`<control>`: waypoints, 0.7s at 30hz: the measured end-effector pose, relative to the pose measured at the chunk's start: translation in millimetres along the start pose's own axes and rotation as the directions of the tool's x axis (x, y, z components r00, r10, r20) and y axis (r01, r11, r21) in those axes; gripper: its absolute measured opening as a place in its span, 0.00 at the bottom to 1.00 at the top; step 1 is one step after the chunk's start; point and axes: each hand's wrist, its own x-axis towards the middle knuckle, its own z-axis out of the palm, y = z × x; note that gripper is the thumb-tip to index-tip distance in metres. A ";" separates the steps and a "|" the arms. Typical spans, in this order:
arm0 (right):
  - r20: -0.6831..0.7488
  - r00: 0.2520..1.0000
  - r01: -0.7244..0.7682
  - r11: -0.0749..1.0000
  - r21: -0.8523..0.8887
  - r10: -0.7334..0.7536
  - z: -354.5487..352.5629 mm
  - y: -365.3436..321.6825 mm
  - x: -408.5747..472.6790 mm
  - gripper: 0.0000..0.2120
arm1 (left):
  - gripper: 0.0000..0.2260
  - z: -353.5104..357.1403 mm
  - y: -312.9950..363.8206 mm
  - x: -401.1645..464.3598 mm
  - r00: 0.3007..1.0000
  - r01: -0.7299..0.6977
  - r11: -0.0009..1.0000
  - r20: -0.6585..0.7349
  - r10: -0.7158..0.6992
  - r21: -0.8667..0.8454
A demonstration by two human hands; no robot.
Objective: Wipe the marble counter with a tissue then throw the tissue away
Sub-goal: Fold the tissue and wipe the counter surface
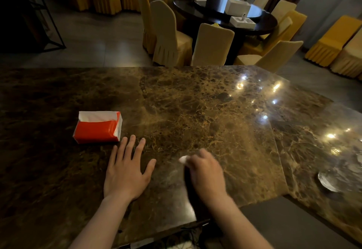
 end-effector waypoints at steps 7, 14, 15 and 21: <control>-0.059 0.988 -0.145 0.989 -0.016 0.144 0.7 -7.7 6.9 0.06 | 0.37 2.0 0.6 0.6 1.000 0.005 1.000 -0.009 -0.005 -0.002; 0.047 0.999 -0.020 0.999 0.026 0.018 -2.3 -4.8 -21.3 0.05 | 0.36 4.1 -3.8 1.7 1.000 -0.011 1.000 -0.012 0.011 -0.015; 0.017 0.996 -0.084 0.996 0.002 0.084 -8.8 9.6 -18.7 0.05 | 0.37 4.0 -4.4 1.6 1.000 -0.012 1.000 -0.007 0.012 -0.018; -0.107 0.937 -0.337 0.941 -0.018 0.333 -7.2 1.4 -13.4 0.06 | 0.36 3.0 1.0 0.4 1.000 0.002 1.000 -0.018 -0.002 -0.014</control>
